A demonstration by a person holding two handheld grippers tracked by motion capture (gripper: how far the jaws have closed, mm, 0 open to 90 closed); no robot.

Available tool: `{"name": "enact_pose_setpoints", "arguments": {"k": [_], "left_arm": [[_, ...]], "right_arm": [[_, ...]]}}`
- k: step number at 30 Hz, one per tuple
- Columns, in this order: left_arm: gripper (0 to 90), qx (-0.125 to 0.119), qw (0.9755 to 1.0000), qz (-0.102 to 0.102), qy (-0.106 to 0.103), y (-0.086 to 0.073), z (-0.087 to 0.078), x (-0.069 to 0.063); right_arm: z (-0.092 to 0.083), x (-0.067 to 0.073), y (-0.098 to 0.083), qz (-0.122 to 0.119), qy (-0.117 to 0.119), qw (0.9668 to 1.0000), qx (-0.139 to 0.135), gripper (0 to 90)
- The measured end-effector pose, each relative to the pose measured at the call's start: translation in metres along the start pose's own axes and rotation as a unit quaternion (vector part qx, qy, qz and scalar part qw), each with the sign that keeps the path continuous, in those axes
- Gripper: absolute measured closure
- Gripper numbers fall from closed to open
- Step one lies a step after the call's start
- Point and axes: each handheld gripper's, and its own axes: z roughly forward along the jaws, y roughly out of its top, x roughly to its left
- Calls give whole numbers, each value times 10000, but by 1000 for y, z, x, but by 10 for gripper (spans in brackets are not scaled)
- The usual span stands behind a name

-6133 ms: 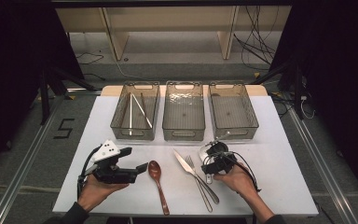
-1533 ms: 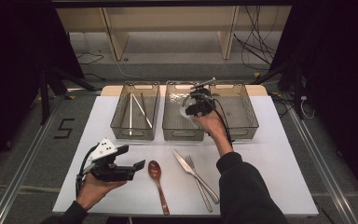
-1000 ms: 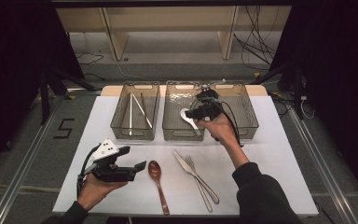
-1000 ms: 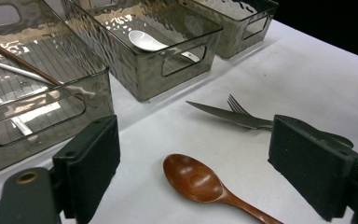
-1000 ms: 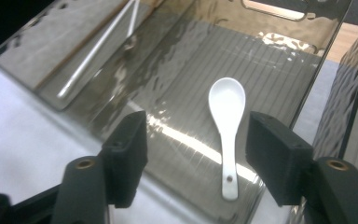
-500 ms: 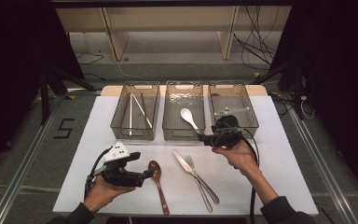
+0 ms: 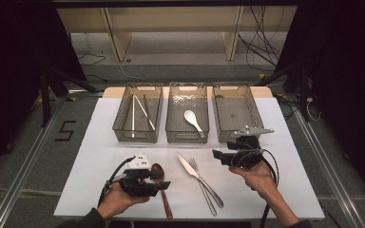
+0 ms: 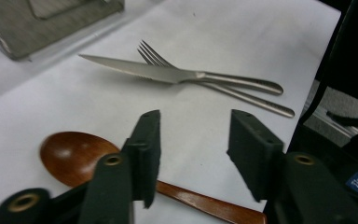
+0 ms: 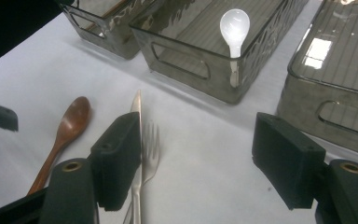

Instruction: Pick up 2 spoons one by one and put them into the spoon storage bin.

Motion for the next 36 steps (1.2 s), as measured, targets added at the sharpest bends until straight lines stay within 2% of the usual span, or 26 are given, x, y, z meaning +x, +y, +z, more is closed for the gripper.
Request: {"name": "enact_pose_setpoints", "arguments": {"k": [6, 11, 17, 23, 29, 36], "left_arm": [[768, 345, 9992, 171, -137, -4, 12, -4], [861, 573, 9975, 335, -224, -7, 21, -8], [884, 821, 9951, 428, -345, -10, 30, -13], [884, 1171, 9910, 505, -398, -15, 40, -15], [884, 1402, 9880, 528, -377, -16, 42, -15], [885, 1700, 9824, 713, -302, -17, 43, -15]], "right_arm": [[-9, 0, -11, 19, -44, 10000, -46, 322], [-17, 1, -22, 35, -39, 9998, -192, 310], [-26, 4, -30, 29, -60, 9993, -365, 305], [-24, 9, -31, -54, -2, 9995, -317, 305], [-22, 12, -31, -98, 61, 9996, -265, 305], [-23, 12, -30, -104, 68, 9995, -277, 306]]}}
